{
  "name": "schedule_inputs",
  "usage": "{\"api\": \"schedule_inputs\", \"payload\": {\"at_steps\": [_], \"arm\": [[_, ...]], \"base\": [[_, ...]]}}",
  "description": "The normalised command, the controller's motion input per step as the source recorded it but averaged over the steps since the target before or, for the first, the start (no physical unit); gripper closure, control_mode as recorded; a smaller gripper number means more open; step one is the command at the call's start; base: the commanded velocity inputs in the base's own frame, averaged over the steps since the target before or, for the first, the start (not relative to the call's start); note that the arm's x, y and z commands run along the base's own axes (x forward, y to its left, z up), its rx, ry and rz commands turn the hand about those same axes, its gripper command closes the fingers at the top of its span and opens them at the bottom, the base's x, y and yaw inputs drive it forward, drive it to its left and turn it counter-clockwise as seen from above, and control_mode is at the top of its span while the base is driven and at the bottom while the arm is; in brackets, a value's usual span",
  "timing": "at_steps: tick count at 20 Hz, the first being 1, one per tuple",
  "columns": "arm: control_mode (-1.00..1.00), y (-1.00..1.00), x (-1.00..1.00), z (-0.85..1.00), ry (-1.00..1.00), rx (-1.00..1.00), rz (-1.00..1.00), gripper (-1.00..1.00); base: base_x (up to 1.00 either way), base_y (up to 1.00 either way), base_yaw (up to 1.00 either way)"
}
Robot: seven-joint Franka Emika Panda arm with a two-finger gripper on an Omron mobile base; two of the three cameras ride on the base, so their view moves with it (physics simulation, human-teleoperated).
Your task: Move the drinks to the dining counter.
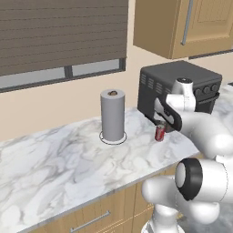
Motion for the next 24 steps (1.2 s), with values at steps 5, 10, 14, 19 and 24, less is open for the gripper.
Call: {"api": "schedule_inputs", "payload": {"at_steps": [5,10,14,19,24], "arm": [[-1.0,-0.03,0.03,-0.14,-0.07,0.0,-0.09,-1.0],[-1.0,0.02,0.22,-0.42,-0.12,0.0,-0.1,-1.0],[-1.0,0.07,0.43,-0.21,-0.06,0.0,-0.11,-1.0],[-1.0,0.01,0.45,-0.04,0.0,0.0,-0.07,-1.0],[-1.0,-0.1,0.17,0.0,0.02,0.0,0.0,-1.0]], "base": [[0.0,0.0,0.0],[0.0,0.0,0.0],[0.0,0.0,0.0],[0.0,0.0,0.0],[0.0,0.0,0.0]]}}
